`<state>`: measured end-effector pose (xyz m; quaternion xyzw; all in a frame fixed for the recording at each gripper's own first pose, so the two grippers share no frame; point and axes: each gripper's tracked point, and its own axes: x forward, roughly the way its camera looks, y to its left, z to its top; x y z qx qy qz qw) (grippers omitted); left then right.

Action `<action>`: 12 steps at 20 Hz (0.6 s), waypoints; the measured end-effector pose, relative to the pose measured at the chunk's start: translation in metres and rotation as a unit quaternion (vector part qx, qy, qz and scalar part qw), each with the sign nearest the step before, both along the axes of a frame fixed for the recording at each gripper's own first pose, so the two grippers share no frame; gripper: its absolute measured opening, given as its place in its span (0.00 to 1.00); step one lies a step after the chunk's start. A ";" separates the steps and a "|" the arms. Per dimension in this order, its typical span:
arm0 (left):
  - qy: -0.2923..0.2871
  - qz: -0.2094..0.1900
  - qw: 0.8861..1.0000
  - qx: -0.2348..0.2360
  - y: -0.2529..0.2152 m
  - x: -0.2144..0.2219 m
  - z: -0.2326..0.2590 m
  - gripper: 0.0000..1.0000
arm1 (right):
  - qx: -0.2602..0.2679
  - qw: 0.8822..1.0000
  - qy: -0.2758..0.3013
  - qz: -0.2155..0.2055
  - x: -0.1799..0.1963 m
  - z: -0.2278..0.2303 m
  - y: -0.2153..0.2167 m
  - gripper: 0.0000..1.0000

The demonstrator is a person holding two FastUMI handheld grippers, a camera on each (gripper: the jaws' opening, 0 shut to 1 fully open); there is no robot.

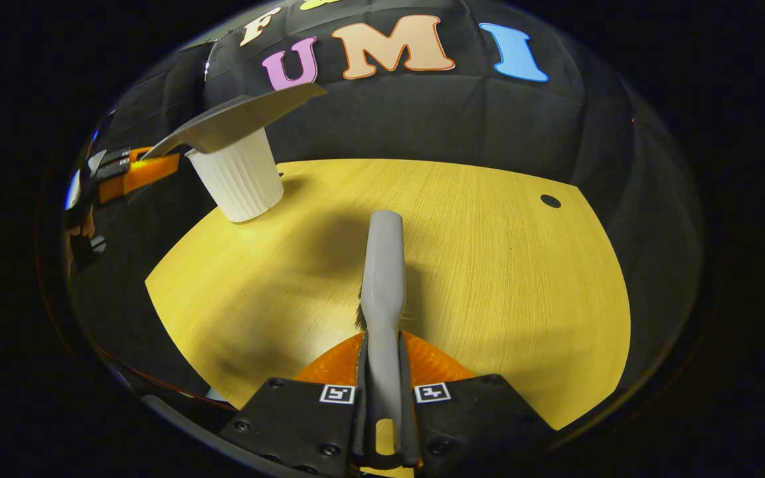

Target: Pick up the small broom and dustpan from the desktop, sweep the trash into the dustpan with the broom, and then empty the trash into the garbage bin.

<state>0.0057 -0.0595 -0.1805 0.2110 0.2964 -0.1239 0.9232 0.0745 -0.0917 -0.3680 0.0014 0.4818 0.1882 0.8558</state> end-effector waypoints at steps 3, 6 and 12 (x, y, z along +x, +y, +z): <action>0.038 0.013 0.999 -0.014 -0.005 -0.023 -0.028 0.20 | -0.004 1.000 0.003 0.002 -0.001 0.001 0.000 0.17; 0.075 0.031 0.997 -0.017 0.001 -0.045 -0.060 0.20 | -0.014 1.000 0.004 0.009 0.000 0.000 0.001 0.17; 0.119 0.064 0.991 -0.013 0.014 -0.064 -0.115 0.21 | -0.035 0.999 0.014 0.016 -0.001 -0.008 0.003 0.17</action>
